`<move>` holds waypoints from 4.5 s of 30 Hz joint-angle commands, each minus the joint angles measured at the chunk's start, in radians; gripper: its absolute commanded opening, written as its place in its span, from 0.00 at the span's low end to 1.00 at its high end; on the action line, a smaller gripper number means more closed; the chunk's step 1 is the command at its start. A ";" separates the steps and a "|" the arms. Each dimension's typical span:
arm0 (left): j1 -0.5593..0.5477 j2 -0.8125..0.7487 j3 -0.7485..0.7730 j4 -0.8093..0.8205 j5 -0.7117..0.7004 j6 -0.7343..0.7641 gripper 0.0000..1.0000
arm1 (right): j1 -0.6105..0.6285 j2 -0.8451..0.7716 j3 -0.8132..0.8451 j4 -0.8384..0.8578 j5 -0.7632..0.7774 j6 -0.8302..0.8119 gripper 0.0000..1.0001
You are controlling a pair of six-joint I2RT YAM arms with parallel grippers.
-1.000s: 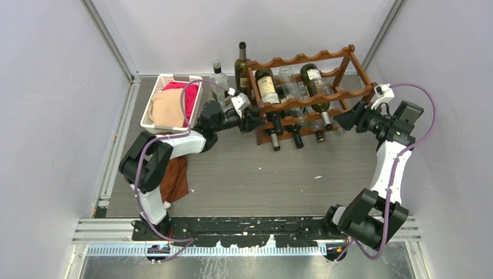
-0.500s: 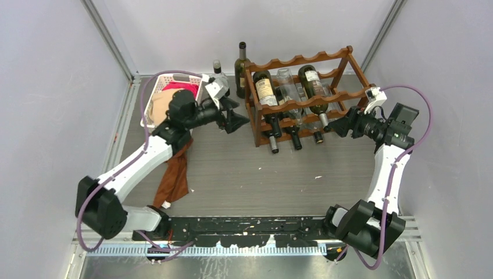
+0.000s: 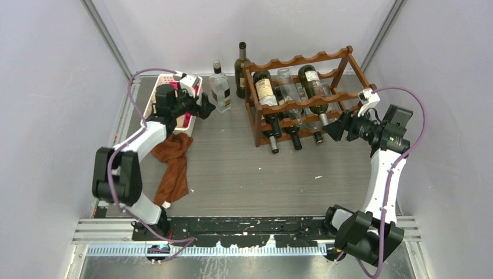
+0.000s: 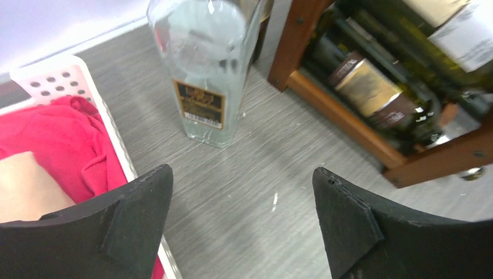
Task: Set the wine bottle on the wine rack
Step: Pick up the wine bottle from the center of the board.
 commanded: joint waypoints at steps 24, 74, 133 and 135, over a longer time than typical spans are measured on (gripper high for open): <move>0.003 0.602 0.277 0.696 0.180 -0.003 1.00 | 0.044 0.044 -0.023 0.013 0.034 -0.075 0.81; -0.430 -0.884 -0.521 -0.226 -0.017 -0.440 0.00 | 0.153 -0.034 0.104 -0.877 -0.043 -1.177 1.00; -0.963 -0.203 -0.152 -0.283 -0.237 0.198 1.00 | 0.835 0.029 0.102 -0.619 0.097 -0.822 0.01; -0.955 -0.249 -0.226 -0.213 -0.219 0.209 1.00 | 0.818 0.022 0.103 -0.626 0.091 -0.837 0.01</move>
